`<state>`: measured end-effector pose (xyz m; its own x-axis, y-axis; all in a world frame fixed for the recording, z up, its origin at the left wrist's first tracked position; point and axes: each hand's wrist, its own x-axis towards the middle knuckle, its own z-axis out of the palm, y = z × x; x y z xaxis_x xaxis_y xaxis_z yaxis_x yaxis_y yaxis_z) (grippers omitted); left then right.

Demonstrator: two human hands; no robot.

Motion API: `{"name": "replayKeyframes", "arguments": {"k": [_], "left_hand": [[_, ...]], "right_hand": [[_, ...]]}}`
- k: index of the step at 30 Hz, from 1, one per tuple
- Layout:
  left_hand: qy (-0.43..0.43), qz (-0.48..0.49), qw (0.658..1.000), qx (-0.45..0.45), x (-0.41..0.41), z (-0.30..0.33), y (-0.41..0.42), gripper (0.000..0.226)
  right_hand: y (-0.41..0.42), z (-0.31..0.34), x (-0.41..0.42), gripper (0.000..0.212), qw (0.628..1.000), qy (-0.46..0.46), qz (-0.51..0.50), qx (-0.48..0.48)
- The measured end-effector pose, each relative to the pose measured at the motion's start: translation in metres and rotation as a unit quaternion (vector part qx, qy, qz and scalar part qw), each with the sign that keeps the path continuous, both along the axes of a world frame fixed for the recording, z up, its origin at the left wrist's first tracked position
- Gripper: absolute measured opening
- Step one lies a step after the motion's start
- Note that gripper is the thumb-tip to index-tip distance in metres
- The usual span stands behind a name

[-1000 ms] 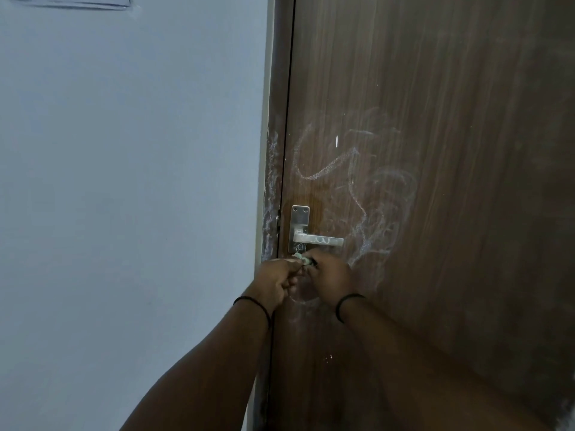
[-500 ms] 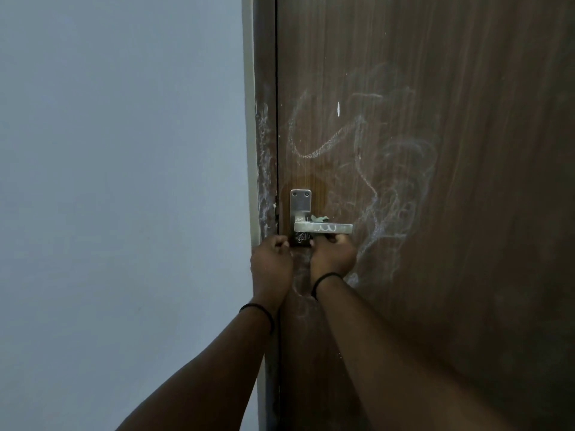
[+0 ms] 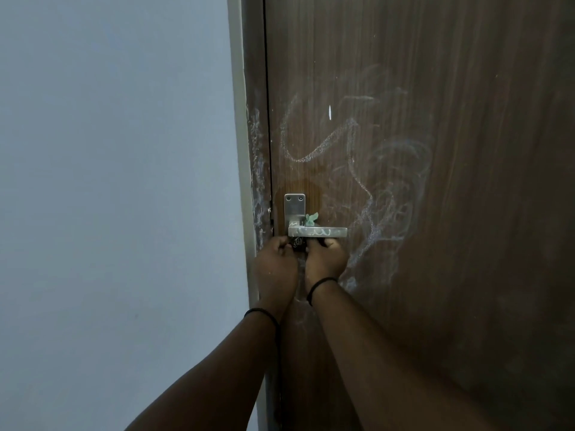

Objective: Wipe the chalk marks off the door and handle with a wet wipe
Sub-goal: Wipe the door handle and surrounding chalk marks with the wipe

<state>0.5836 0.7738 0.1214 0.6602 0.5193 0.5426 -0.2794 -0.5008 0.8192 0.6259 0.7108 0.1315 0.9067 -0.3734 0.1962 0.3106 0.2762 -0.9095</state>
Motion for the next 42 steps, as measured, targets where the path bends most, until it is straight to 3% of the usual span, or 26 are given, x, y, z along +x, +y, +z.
{"name": "replayKeyframes", "arguments": {"k": [4, 9, 12, 15, 19, 21, 24, 27, 30, 32, 38, 42], "left_hand": [[-0.011, -0.010, 1.000, 0.001, 0.004, -0.004, 0.000, 0.025], [-0.006, 0.001, 1.000, 0.005, 0.009, -0.016, 0.010, 0.026], [-0.015, 0.008, 1.000, 0.007, 0.009, -0.020, 0.013, 0.025], [-0.010, 0.047, 0.999, 0.018, 0.011, -0.015, 0.021, 0.026], [-0.014, 0.031, 0.999, 0.026, 0.012, -0.012, 0.019, 0.025], [-0.014, 0.021, 0.999, 0.024, 0.012, -0.013, 0.017, 0.024], [-0.013, 0.032, 0.999, 0.029, 0.011, -0.015, 0.015, 0.024], [-0.009, 0.048, 0.998, 0.027, 0.009, -0.015, 0.016, 0.025], [0.006, 0.063, 0.998, 0.024, 0.009, -0.017, 0.018, 0.027], [0.004, 0.064, 0.998, 0.026, 0.009, -0.015, 0.018, 0.026], [-0.023, 0.018, 0.999, 0.037, 0.004, -0.012, 0.014, 0.032], [-0.017, -0.025, 0.999, -0.025, 0.002, -0.010, 0.013, 0.036]], "right_hand": [[-0.010, -0.015, 0.001, 0.012, 0.992, -0.094, 0.021, -0.078], [-0.009, -0.032, -0.005, 0.020, 0.953, -0.181, -0.010, -0.242], [-0.013, -0.034, -0.003, 0.017, 0.947, -0.206, 0.030, -0.245], [-0.018, -0.030, 0.007, 0.033, 0.889, -0.207, 0.015, -0.409], [-0.024, -0.030, 0.007, 0.027, 0.867, -0.275, -0.032, -0.415], [-0.030, -0.039, 0.004, 0.025, 0.854, -0.249, -0.024, -0.456], [-0.029, -0.049, 0.005, 0.050, 0.795, -0.207, -0.035, -0.569], [-0.019, -0.038, 0.005, 0.038, 0.813, -0.206, -0.066, -0.540], [-0.010, -0.032, -0.002, 0.031, 0.884, -0.197, -0.034, -0.422], [-0.009, -0.035, -0.004, 0.031, 0.909, -0.208, -0.008, -0.361], [-0.019, -0.031, -0.002, 0.031, 0.886, -0.262, -0.023, -0.383], [-0.016, -0.030, 0.004, 0.028, 0.891, -0.262, -0.035, -0.368]]}}
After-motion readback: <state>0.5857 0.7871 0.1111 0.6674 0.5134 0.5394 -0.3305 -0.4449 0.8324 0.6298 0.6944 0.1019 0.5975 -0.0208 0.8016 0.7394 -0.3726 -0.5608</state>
